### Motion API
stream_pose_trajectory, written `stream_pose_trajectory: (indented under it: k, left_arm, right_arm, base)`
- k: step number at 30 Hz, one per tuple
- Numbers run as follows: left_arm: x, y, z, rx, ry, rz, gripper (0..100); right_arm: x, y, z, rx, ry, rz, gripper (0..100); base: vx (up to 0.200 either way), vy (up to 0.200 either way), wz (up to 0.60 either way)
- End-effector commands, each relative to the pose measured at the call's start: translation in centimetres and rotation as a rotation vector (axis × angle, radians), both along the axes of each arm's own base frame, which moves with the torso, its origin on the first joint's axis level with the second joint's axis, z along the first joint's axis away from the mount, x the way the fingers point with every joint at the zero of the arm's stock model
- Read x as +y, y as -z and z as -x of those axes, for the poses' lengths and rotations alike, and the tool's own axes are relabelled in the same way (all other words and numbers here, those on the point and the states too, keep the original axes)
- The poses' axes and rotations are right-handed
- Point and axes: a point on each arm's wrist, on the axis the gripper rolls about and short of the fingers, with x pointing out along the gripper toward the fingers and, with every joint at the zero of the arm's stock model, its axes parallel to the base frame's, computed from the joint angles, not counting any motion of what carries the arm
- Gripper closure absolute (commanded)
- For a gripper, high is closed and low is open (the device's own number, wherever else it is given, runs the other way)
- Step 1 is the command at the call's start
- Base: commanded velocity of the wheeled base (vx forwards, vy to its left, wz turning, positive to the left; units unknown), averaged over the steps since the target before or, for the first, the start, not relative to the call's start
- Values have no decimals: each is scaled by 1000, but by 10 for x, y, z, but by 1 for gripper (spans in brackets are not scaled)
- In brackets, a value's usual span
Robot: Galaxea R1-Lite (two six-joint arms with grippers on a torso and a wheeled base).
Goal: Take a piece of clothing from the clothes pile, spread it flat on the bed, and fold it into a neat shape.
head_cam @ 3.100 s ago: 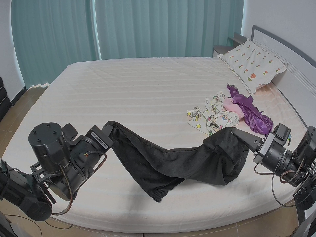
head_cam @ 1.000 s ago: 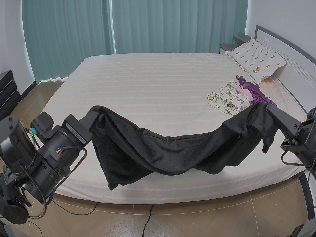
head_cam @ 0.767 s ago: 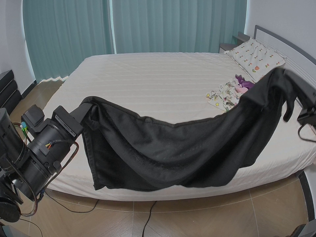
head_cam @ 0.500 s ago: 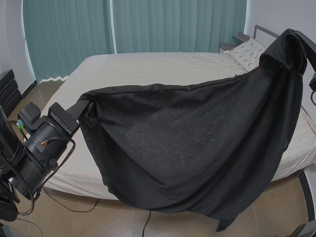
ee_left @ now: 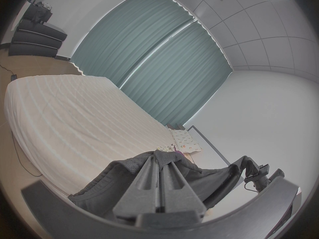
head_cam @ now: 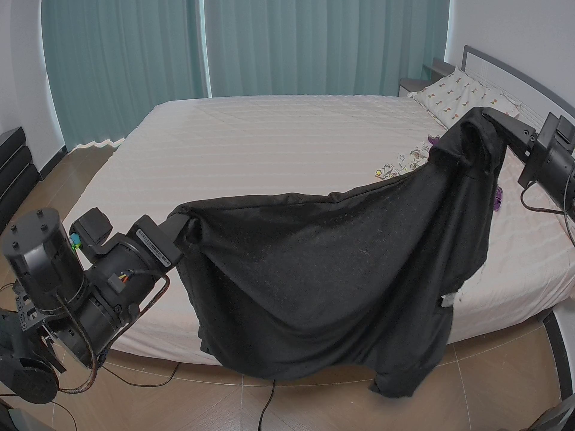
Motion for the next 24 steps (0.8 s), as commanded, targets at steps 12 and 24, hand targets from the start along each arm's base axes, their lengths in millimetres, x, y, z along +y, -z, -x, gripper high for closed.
stream_pose_trajectory:
  k: [12,24]
  left_arm:
    - [-5,7,-45,23,-72,-16,100]
    - [-7,36,-94,104,-97,-77,100]
  right_arm:
    - [10,36,-53,48,8,15,100]
    - [12,38,-87,42,22,15,100]
  base:
    - [200,0,0]
    - [200,0,0]
